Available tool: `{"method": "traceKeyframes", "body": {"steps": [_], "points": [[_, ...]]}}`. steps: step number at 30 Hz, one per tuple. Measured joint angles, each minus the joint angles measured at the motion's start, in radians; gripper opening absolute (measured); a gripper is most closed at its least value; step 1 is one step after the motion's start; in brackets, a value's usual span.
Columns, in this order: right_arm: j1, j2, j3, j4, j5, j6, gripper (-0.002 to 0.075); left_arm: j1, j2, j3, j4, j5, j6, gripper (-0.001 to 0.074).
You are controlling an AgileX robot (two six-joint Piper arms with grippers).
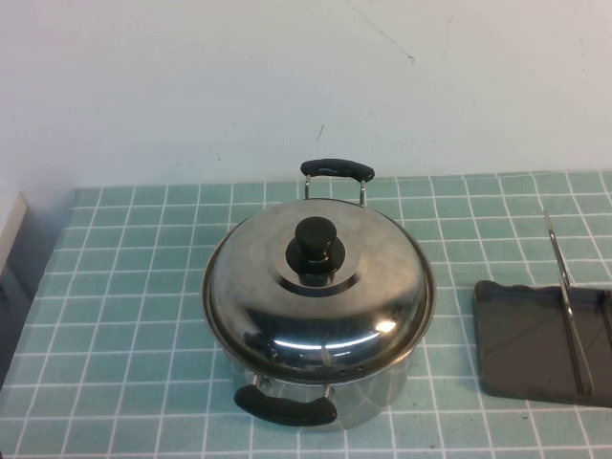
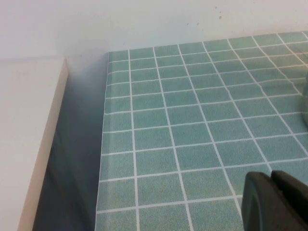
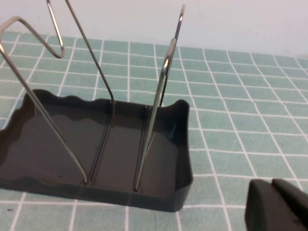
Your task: Put pot lid on rack
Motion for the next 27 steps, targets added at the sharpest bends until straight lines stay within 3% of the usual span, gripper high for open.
{"method": "traceKeyframes", "body": {"steps": [20, 24, 27], "points": [[0.0, 0.0, 0.0, 0.0, 0.0, 0.0, -0.0001, 0.0, 0.0, 0.0, -0.011, 0.0, -0.005, -0.0003], [0.0, 0.0, 0.0, 0.0, 0.0, 0.0, -0.0001, 0.0, 0.0, 0.0, -0.175, -0.027, -0.093, -0.0003], [0.0, 0.0, 0.0, 0.0, 0.0, 0.0, -0.0001, -0.001, 0.0, 0.0, -0.446, -0.065, -0.238, -0.0003]]}}
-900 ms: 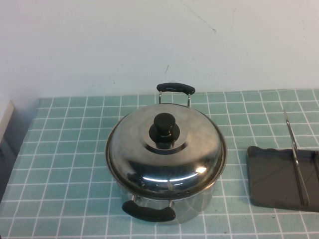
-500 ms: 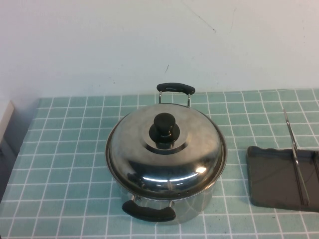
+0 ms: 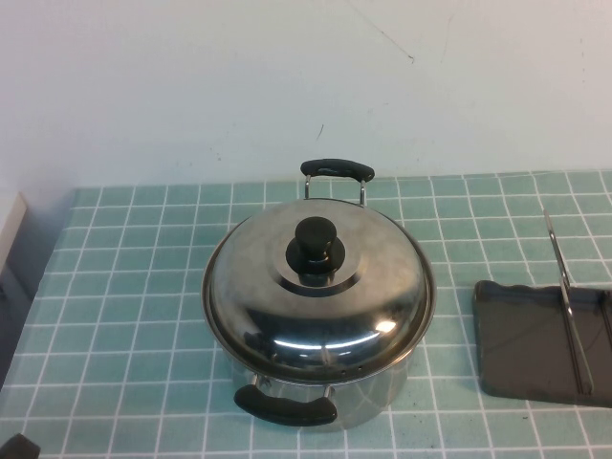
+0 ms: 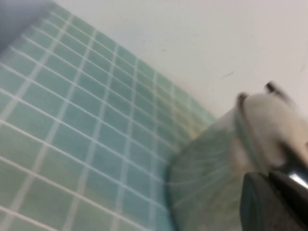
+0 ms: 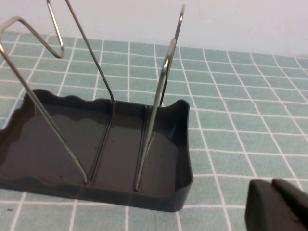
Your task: Put pot lid on rack
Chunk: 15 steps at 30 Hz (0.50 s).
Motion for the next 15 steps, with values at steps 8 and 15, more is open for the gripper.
{"method": "traceKeyframes", "body": {"steps": [8, 15], "points": [[0.0, 0.0, 0.0, 0.0, 0.0, 0.0, -0.0001, 0.0, 0.0, 0.0, -0.236, -0.103, -0.042, -0.0003], [0.0, 0.0, 0.0, 0.0, 0.0, 0.0, -0.0001, 0.0, 0.0, -0.038, -0.205, -0.066, 0.097, -0.0003]]}}
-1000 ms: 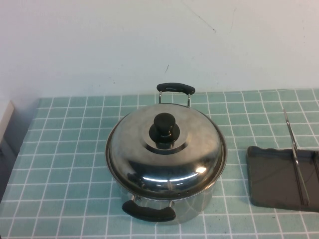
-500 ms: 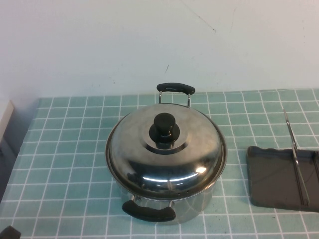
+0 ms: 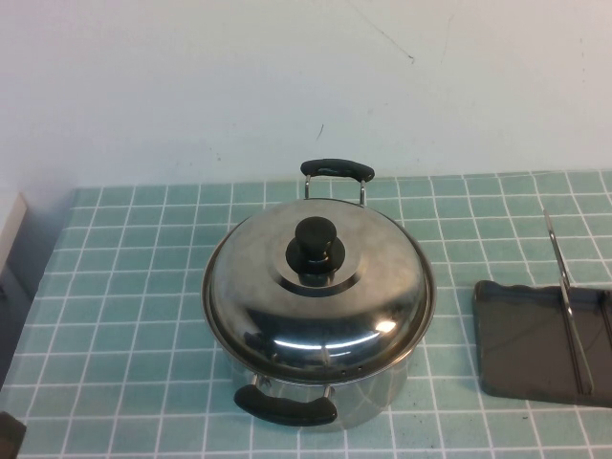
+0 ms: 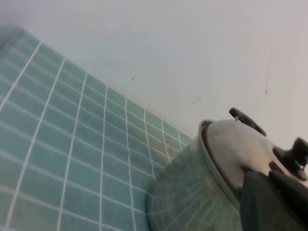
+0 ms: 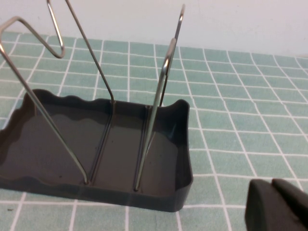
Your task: Put pot lid on rack
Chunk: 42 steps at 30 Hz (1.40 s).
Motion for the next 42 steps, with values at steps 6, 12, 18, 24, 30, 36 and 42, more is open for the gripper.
{"method": "traceKeyframes", "body": {"steps": [6, 12, 18, 24, 30, 36, 42], "points": [[0.0, 0.0, 0.0, 0.0, 0.0, 0.0, -0.0001, 0.0, 0.152, -0.234, 0.057, 0.11, 0.379, -0.0003], [0.0, 0.0, 0.0, 0.0, 0.0, 0.0, -0.0001, -0.001, 0.391, -0.371, 0.282, 0.044, 0.371, 0.006], [0.0, 0.0, 0.0, 0.0, 0.0, 0.0, -0.0001, -0.145, 0.629, -0.447, 0.623, -0.1, 0.06, 0.0272], [0.0, 0.0, 0.0, 0.0, 0.0, 0.0, -0.0001, -0.415, 0.858, -0.467, 0.713, -0.4, 0.067, 0.0491], [0.0, 0.0, 0.0, 0.0, 0.0, 0.0, -0.0001, -0.538, 1.135, -0.478, 0.702, -0.704, 0.178, 0.0544], [0.0, 0.0, 0.0, 0.0, 0.0, 0.0, -0.0001, -0.546, 1.352, -0.574, 0.691, -0.835, 0.158, 0.0546], [0.0, 0.0, 0.0, 0.0, 0.0, 0.0, -0.0001, -0.548, 1.476, -0.648, 0.692, -0.87, 0.113, 0.0546]]}}
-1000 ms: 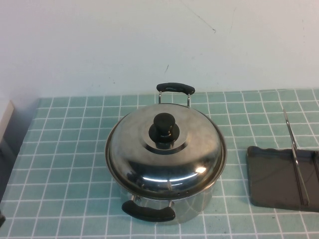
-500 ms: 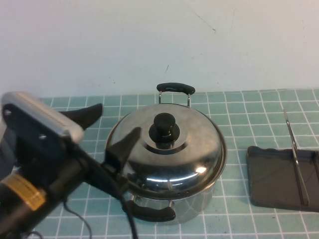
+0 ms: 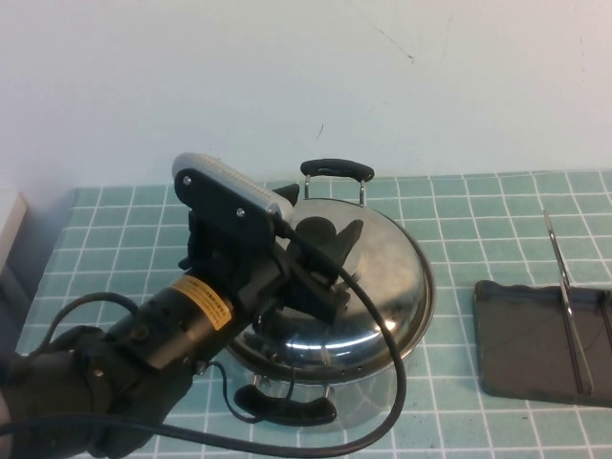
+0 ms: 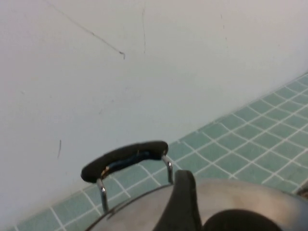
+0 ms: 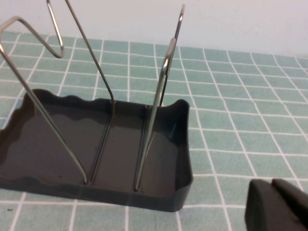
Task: Put pot lid on rack
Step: Open the pot, then hand over the pot lid
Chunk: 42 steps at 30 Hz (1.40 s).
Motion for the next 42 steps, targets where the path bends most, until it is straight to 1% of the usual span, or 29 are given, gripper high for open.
{"method": "traceKeyframes", "body": {"steps": [5, 8, 10, 11, 12, 18, 19, 20, 21, 22, 25, 28, 29, 32, 35, 37, 40, 42], "points": [[0.0, 0.0, 0.0, 0.0, 0.0, 0.0, -0.0001, 0.0, 0.087, -0.002, -0.008, -0.002, -0.006, 0.0549], [0.0, 0.0, 0.0, 0.0, 0.0, 0.0, -0.0001, 0.0, 0.125, -0.003, -0.014, -0.032, -0.013, 0.0549], [0.0, 0.0, 0.0, 0.0, 0.0, 0.0, -0.0001, 0.0, 0.138, -0.005, -0.028, -0.055, -0.015, 0.0528], [0.0, 0.0, 0.0, 0.0, 0.0, 0.0, -0.0001, 0.0, 0.14, -0.005, -0.038, -0.06, -0.017, 0.0507], [0.0, 0.0, 0.0, 0.0, 0.0, 0.0, -0.0001, 0.0, 0.144, -0.007, -0.044, -0.063, -0.017, 0.0469], [0.0, 0.0, 0.0, 0.0, 0.0, 0.0, -0.0001, 0.0, 0.134, -0.007, -0.062, -0.087, -0.007, 0.0461], [0.0, 0.0, 0.0, 0.0, 0.0, 0.0, -0.0001, 0.0, 0.124, -0.007, -0.062, -0.09, -0.004, 0.0447], [0.0, 0.0, 0.0, 0.0, 0.0, 0.0, -0.0001, 0.0, 0.1, -0.005, -0.063, -0.096, -0.001, 0.0312], [0.0, 0.0, 0.0, 0.0, 0.0, 0.0, -0.0001, 0.0, 0.074, -0.005, -0.063, -0.098, 0.002, 0.0337], [0.0, 0.0, 0.0, 0.0, 0.0, 0.0, -0.0001, 0.0, 0.052, -0.005, -0.063, -0.101, 0.0, 0.0323], [0.0, 0.0, 0.0, 0.0, 0.0, 0.0, -0.0001, 0.0, -0.048, -0.005, -0.013, -0.099, -0.071, 0.0326], [0.0, 0.0, 0.0, 0.015, -0.008, 0.005, -0.0001, 0.0, -0.141, -0.005, 0.081, -0.08, -0.254, 0.0326], [0.0, 0.0, 0.002, 0.047, -0.016, 0.019, -0.0001, 0.0, -0.168, -0.005, 0.115, -0.072, -0.326, 0.0326], [0.0, 0.0, 0.002, 0.273, -0.072, 0.149, -0.0001, 0.0, -0.211, -0.005, 0.188, -0.06, -0.494, 0.0326], [0.0, 0.0, 0.002, 0.546, -0.109, 0.254, -0.0001, 0.0, -0.219, -0.005, 0.213, -0.055, -0.568, 0.0326], [0.0, 0.0, 0.002, 0.624, -0.12, 0.264, -0.0001, 0.0, -0.219, -0.003, 0.217, -0.049, -0.585, 0.0326], [0.0, 0.0, 0.002, 0.664, -0.134, 0.24, -0.0001, 0.0, -0.219, -0.003, 0.228, -0.041, -0.596, 0.0326], [0.0, 0.0, 0.002, 0.758, -0.131, 0.236, -0.0001, 0.0, -0.219, -0.003, 0.23, -0.041, -0.598, 0.0326]]}}
